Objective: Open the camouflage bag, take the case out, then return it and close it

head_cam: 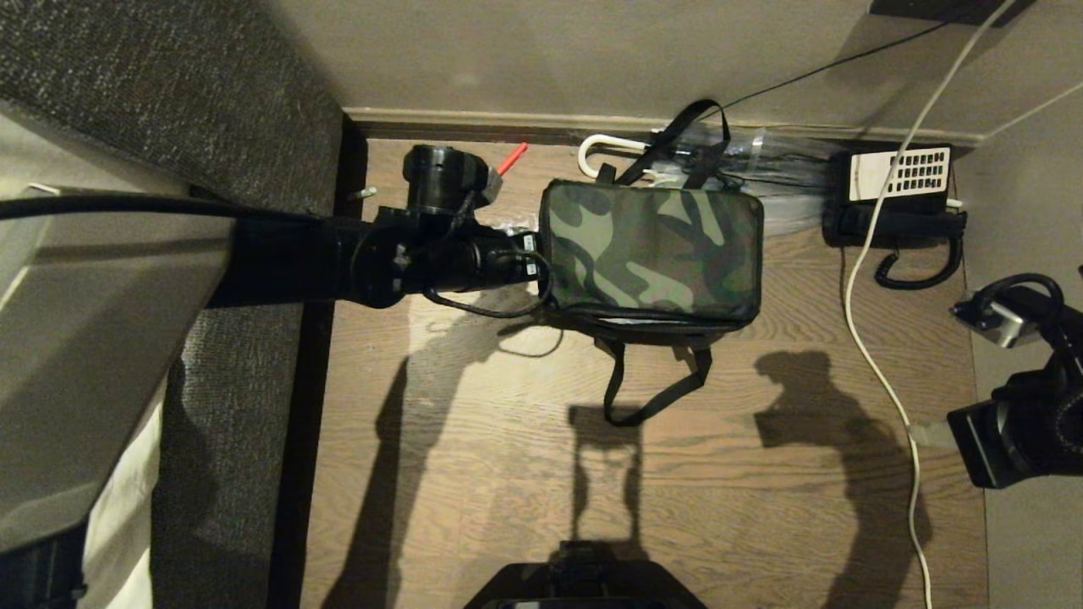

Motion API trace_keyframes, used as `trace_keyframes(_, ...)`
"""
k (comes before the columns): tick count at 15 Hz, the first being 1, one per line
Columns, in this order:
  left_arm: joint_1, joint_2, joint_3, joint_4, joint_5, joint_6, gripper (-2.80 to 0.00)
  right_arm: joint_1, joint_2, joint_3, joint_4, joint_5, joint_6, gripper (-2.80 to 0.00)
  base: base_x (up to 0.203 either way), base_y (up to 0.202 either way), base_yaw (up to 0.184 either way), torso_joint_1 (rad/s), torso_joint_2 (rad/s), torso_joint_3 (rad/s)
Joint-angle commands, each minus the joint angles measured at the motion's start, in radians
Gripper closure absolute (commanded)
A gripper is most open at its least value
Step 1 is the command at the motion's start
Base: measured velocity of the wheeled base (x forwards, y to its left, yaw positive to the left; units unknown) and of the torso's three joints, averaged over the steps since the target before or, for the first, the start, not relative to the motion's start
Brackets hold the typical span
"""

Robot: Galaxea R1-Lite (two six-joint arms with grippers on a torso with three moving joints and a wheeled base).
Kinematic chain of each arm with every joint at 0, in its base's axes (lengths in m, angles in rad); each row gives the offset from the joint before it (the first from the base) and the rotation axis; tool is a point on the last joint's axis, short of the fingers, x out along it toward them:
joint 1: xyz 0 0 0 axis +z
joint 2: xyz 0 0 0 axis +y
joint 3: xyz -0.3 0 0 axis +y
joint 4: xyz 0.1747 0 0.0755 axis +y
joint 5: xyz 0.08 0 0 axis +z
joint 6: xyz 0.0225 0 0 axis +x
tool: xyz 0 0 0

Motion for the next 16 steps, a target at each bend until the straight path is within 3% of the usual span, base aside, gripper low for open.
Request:
trace_keyframes(1, -0.018, 0.093, -0.069, -0.002, 0.001, -0.010, 0.00, -0.001, -0.007, 0.005, 0.002, 0.000, -0.002, 0.00, 0.000, 0.000, 0.000, 0.000, 0.00, 0.000)
trace_keyframes(4, -0.029, 0.145, -0.169, -0.008, 0.006, -0.034, 0.00, -0.002, -0.006, 0.008, 0.002, 0.000, -0.002, 0.00, 0.000, 0.000, 0.000, 0.000, 0.00, 0.000)
trace_keyframes(7, -0.043, 0.185, -0.176, -0.052, 0.039, -0.045, 0.00, -0.002, -0.004, 0.009, 0.002, 0.000, -0.003, 0.00, 0.000, 0.000, 0.000, 0.000, 0.00, 0.000)
trace_keyframes(16, -0.045, 0.285, -0.184, -0.112, 0.041, -0.029, 0.00, -0.002, -0.003, 0.013, -0.010, 0.013, -0.002, 0.00, 0.000, 0.000, 0.000, 0.000, 0.00, 0.000)
